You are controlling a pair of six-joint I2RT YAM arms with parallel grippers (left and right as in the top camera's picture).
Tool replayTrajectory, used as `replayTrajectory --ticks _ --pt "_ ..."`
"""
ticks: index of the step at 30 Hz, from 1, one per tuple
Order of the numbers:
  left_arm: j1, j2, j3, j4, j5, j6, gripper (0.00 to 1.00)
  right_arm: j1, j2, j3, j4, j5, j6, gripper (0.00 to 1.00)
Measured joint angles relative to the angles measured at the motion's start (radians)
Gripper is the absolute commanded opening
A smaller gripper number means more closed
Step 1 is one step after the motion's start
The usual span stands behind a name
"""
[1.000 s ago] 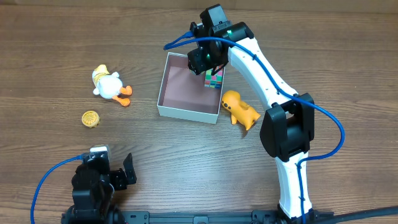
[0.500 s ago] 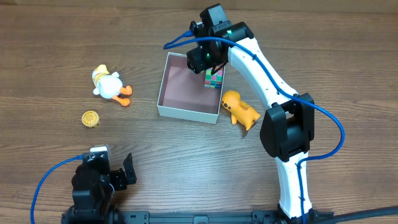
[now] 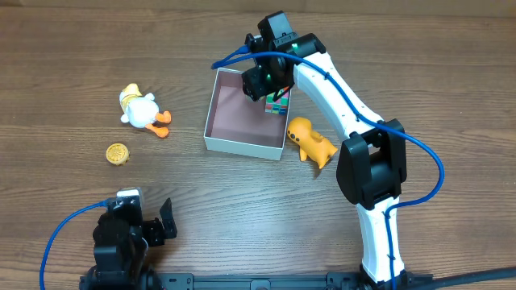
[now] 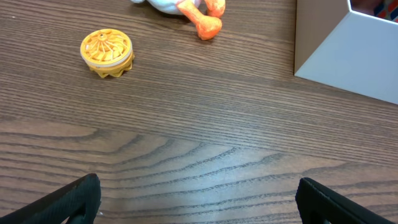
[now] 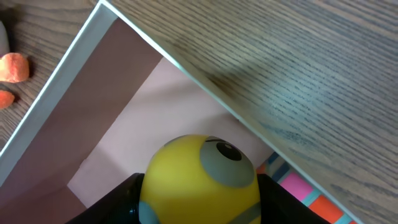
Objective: Pack container
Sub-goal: 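Lower the ball into the box and open the right gripper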
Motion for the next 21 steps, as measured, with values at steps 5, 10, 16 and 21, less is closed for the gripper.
replayTrajectory --ticks 5,10,16,21 --pt "0.000 0.000 0.000 0.000 0.000 0.000 1.00 0.000 0.000 0.000 0.004 0.000 -0.002 0.68" --pt "0.000 0.000 0.000 0.000 0.000 0.000 1.00 0.000 0.000 0.000 0.004 -0.004 0.000 0.72" --pt "0.000 0.000 0.000 0.000 0.000 0.000 1.00 0.000 0.000 0.000 0.005 -0.004 0.000 0.72" --pt "0.000 0.000 0.000 0.000 0.000 0.000 1.00 0.000 0.000 0.000 0.005 -0.004 0.000 0.73"
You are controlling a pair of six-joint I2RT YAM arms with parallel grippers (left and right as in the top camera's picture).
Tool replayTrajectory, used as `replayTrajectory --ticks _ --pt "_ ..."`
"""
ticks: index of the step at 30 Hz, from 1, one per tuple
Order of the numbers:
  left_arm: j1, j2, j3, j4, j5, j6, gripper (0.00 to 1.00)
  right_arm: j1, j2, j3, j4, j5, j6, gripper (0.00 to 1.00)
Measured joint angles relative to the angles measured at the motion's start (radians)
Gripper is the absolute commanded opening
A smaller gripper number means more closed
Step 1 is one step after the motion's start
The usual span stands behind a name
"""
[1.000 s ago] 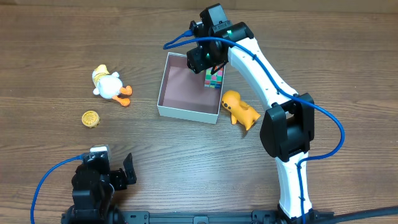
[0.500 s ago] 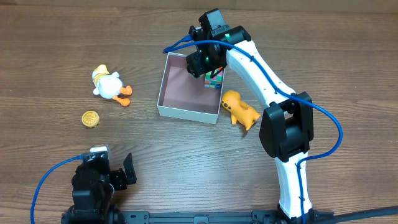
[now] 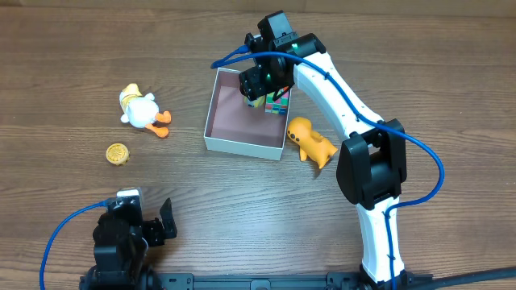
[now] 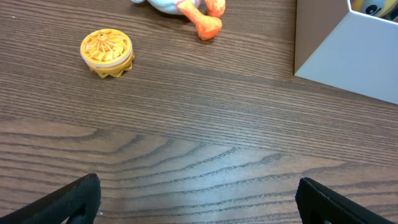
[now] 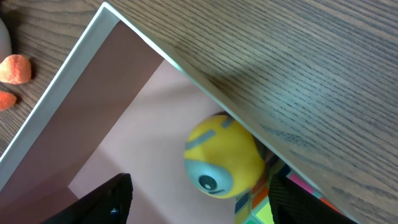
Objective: Pack container
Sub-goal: 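Lower the ball into the box and open the right gripper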
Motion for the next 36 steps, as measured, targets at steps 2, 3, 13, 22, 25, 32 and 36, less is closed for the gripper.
replayTrajectory --ticks 2,3,13,22,25,32,36 --pt "0.000 0.000 0.000 0.000 0.000 0.000 1.00 0.000 0.000 0.000 0.000 0.000 0.000 0.73" --pt "0.000 0.000 0.000 0.000 0.000 0.000 1.00 0.000 0.000 0.000 -0.001 -0.002 -0.001 0.73" --pt "0.000 0.000 0.000 0.000 0.000 0.000 1.00 0.023 0.000 0.042 -0.085 -0.037 -0.014 0.73" --pt "0.000 0.000 0.000 0.000 0.000 0.000 1.00 0.119 -0.002 0.177 -0.183 -0.034 -0.083 0.73" --pt "0.000 0.000 0.000 0.000 0.000 0.000 1.00 0.166 -0.008 0.198 -0.183 -0.016 -0.093 0.74" --pt "0.000 0.000 0.000 0.000 0.000 0.000 1.00 0.129 -0.008 0.199 -0.185 0.192 0.069 0.77" --pt "0.000 0.000 0.000 0.000 0.000 0.000 1.00 0.011 -0.020 0.199 -0.216 0.251 0.156 0.82"
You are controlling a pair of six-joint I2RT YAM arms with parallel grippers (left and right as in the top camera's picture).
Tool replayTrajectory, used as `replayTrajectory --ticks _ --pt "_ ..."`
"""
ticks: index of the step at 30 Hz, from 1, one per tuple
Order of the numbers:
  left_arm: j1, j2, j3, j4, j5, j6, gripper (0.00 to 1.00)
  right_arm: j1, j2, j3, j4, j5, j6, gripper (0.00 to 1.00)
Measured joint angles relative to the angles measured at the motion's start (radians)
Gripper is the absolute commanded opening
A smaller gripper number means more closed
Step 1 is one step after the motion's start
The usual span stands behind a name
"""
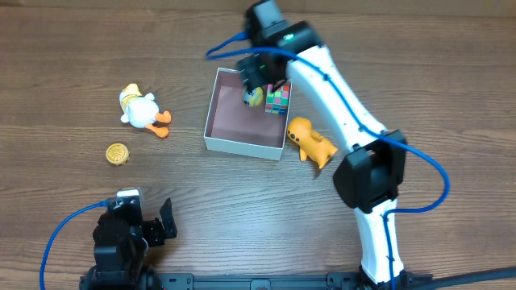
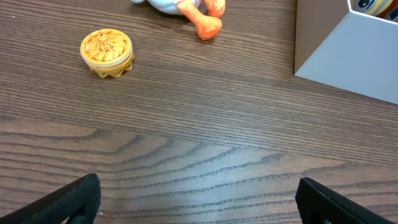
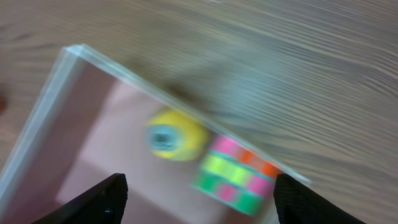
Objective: Pack container
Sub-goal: 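Lower the ball into the box and open the right gripper, then move the right gripper toward the orange dog toy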
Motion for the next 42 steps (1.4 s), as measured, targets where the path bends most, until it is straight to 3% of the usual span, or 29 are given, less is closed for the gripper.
replayTrajectory --ticks 5,7,19,25,35,42 --pt "0.000 0.000 0.000 0.000 0.000 0.000 1.00 -0.150 -0.044 0.002 -0.103 0.046 0.039 0.91" --pt "0.000 0.000 0.000 0.000 0.000 0.000 1.00 -0.198 -0.058 0.004 -0.164 0.053 0.045 1.00" --pt "0.000 0.000 0.000 0.000 0.000 0.000 1.00 -0.286 -0.131 0.005 -0.379 0.064 0.031 1.00" --pt "0.000 0.000 0.000 0.000 0.000 0.000 1.00 -0.286 -0.175 0.003 -0.347 0.063 0.031 1.00" --pt "0.000 0.000 0.000 0.000 0.000 0.000 1.00 -0.286 -0.175 -0.147 -0.323 0.060 0.030 1.00" --pt "0.000 0.000 0.000 0.000 0.000 0.000 1.00 -0.286 -0.194 -0.245 -0.196 0.053 0.029 1.00"
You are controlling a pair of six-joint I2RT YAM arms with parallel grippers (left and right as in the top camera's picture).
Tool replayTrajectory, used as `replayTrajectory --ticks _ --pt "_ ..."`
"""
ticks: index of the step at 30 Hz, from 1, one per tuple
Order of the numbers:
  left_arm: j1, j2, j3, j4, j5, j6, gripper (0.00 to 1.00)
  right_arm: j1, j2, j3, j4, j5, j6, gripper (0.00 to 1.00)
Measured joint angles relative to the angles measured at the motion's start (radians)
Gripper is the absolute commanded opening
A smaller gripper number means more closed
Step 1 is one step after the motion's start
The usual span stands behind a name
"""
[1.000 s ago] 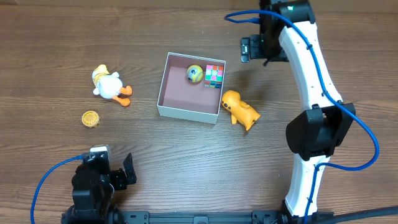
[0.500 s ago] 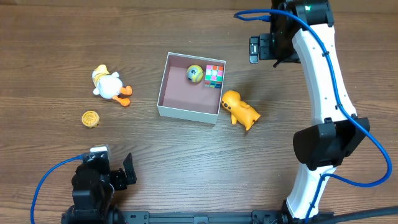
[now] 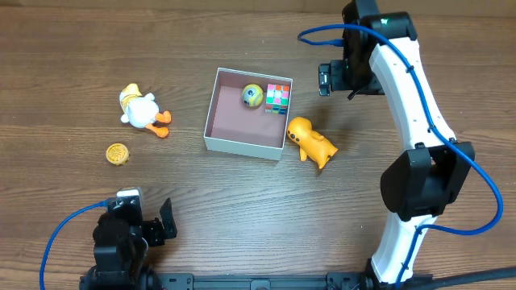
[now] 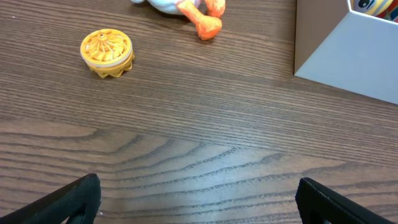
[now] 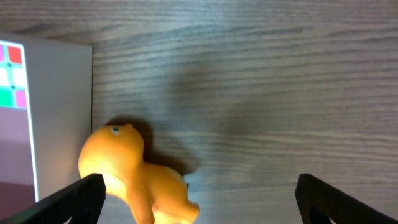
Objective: Pack container
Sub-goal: 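Move the right gripper toward the orange dog toy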
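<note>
The white box with a pink floor (image 3: 242, 146) holds a yellow one-eyed ball (image 3: 252, 95) and a multicoloured cube (image 3: 278, 98) in its far right corner. An orange toy animal (image 3: 310, 141) lies on the table just right of the box, and shows again (image 5: 134, 171) in the right wrist view. My right gripper (image 3: 329, 79) hovers open and empty to the right of the box, with the toy below its left finger (image 5: 74, 200). My left gripper (image 3: 164, 223) rests open and empty near the front edge.
A white duck with orange feet (image 3: 141, 109) and a small gold disc (image 3: 118, 153) lie left of the box. The left wrist view takes in the disc (image 4: 107, 51), the duck's feet (image 4: 202, 15) and the box's near corner (image 4: 348, 56).
My right gripper has moved from above the box's far right corner out to the right of the box, over bare table beside the orange toy. The ball and cube lie uncovered.
My right gripper first held the yellow ball inside the box's far corner. It then stood open with the ball lying beside the cube. Afterwards it was higher above the box, and now it is off to the right. The left arm stayed still throughout.
</note>
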Motion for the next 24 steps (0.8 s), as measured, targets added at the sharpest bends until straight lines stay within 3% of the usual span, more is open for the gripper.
replayTrajectory --ticks 9,15,24 --pt "0.000 0.000 0.000 0.000 0.000 0.000 1.00 -0.001 -0.238 -0.341 0.175 -0.045 -0.026 1.00" --pt "0.000 0.000 0.000 0.000 0.000 0.000 1.00 -0.002 -0.261 -0.553 0.285 -0.121 -0.042 1.00" --pt "0.000 0.000 0.000 0.000 0.000 0.000 1.00 -0.002 -0.261 -0.617 0.359 -0.211 -0.068 0.88"
